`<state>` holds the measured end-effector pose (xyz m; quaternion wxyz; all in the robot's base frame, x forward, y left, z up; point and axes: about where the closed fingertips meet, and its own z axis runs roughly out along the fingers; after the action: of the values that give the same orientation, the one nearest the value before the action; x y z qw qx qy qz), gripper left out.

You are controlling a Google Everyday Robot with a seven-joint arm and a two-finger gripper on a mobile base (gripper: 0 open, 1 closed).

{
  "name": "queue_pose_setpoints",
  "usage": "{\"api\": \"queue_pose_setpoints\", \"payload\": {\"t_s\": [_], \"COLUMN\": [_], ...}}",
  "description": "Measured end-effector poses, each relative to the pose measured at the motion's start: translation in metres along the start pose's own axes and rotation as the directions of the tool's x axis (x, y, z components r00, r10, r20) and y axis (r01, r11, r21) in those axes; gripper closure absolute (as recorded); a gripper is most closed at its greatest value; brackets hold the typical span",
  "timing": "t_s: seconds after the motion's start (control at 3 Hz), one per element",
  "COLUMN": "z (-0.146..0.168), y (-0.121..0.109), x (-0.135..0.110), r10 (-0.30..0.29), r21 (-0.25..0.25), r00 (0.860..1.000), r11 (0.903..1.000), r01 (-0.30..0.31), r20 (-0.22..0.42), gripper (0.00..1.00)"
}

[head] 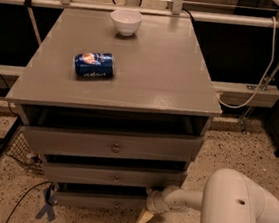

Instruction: Open bottom drawer

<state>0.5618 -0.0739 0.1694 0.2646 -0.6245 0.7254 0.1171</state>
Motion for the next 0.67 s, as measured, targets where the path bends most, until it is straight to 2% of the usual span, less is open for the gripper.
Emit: {"api": "queue_pose_setpoints", "payload": {"t_s": [0.67], "z": [0.0028], "y": [0.004], "x": [-0.0017], "r10": [-0.006], "r21": [-0.011], "r00": [1.0], "r11": [0.9999], "r01": [0.005], "r20": [-0.031], "gripper": [0.0]}}
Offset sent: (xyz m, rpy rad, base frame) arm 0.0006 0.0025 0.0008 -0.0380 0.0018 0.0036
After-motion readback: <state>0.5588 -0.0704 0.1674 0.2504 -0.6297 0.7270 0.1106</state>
